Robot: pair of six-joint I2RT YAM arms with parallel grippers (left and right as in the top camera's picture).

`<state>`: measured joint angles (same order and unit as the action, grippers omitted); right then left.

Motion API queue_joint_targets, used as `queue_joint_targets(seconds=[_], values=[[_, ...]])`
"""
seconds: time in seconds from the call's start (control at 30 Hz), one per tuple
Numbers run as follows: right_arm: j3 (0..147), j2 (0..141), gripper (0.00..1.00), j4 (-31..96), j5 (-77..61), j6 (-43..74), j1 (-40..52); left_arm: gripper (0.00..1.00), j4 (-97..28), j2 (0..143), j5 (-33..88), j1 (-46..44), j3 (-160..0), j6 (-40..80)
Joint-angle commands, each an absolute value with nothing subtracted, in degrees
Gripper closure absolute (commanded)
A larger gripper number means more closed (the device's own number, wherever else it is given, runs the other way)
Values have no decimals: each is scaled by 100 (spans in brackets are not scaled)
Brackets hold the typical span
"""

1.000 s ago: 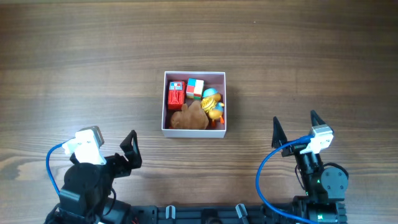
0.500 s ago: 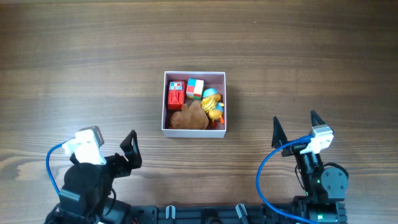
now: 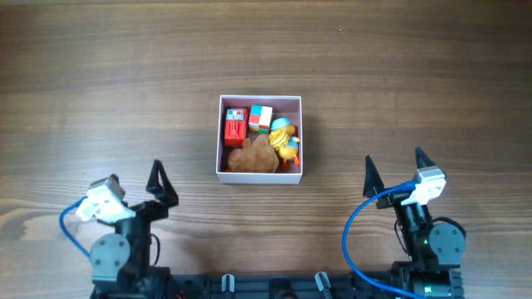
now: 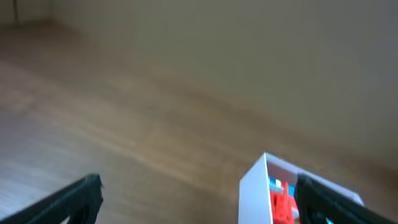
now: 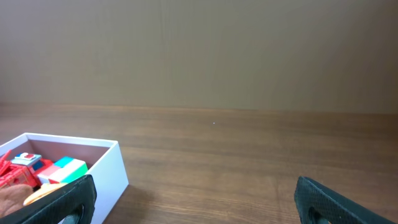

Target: Pack container

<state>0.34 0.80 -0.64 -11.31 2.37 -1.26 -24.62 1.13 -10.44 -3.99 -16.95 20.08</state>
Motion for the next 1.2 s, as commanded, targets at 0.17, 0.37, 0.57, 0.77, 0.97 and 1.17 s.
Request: queue_joint_targets(seconds=[0.17,0.37,0.57,0.77,0.97,1.17], values=[[30,58,0,-84,-1033,338,-93,0,152,16,-725,-357,-34,1522],[30,58,0,-84,-1033,340,-93,0,-364,27,-517,-357,-34,1540],[30,58,0,-84,-1031,338,-93,0,-364,34,-517,-357,-34,1540],[30,58,0,-84,-1033,340,-93,0,-366,34,-517,-357,-34,1540],[30,58,0,-84,-1033,340,-93,0,-366,34,-517,-357,-34,1540],[30,58,0,-82,-1033,340,-93,0,-364,34,-517,-357,-34,1540]])
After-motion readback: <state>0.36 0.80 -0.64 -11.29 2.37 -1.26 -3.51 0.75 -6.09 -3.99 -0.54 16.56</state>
